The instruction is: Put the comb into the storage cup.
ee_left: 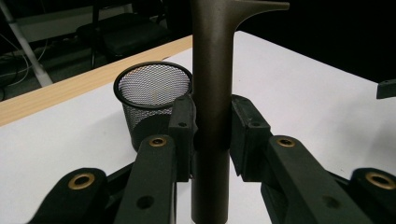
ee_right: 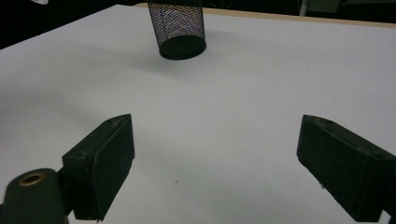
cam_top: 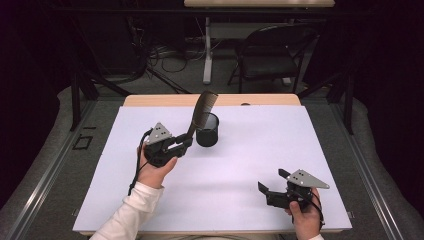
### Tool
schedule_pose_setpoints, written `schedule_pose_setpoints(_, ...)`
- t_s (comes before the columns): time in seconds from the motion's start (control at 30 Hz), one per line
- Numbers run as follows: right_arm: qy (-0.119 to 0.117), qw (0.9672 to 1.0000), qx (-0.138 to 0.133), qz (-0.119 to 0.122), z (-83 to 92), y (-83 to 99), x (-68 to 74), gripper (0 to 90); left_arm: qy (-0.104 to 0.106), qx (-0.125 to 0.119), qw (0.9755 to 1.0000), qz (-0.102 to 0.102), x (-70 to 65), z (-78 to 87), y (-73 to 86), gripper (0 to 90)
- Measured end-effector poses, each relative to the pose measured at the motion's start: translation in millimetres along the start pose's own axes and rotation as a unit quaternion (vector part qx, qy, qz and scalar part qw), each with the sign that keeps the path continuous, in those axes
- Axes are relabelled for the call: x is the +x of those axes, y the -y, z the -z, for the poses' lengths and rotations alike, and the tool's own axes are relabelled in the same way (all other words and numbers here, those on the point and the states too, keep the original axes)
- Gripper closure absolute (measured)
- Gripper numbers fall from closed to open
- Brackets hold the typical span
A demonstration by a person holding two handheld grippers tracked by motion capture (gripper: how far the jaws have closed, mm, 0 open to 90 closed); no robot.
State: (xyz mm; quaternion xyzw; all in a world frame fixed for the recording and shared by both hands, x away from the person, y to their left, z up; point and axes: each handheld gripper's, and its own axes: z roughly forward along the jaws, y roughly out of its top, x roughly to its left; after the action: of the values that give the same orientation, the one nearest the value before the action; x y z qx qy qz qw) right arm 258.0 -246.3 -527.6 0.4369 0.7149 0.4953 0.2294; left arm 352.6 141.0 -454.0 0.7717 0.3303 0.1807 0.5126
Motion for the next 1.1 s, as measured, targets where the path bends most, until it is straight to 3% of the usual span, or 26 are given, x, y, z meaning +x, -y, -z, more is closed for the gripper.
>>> schedule_pose_setpoints(0.2,-0.006,0.9999,0.012,-0.001,-5.1,-1.0,3.7,9.4,-0.004,-0.004,1.0000,0.004,1.7,0.3,2.1,72.7)
schedule_pose_setpoints(0.47,-0.022,0.9990,0.039,0.009,-13.8,-9.2,11.9,0.4,-0.006,-0.008,0.9999,0.009,3.2,0.3,4.0,72.7)
schedule_pose_setpoints(1.1,-0.026,0.9979,0.058,-0.007,-26.4,-30.8,12.8,0.0,-0.003,-0.005,0.9999,0.011,2.9,-1.7,6.3,72.6)
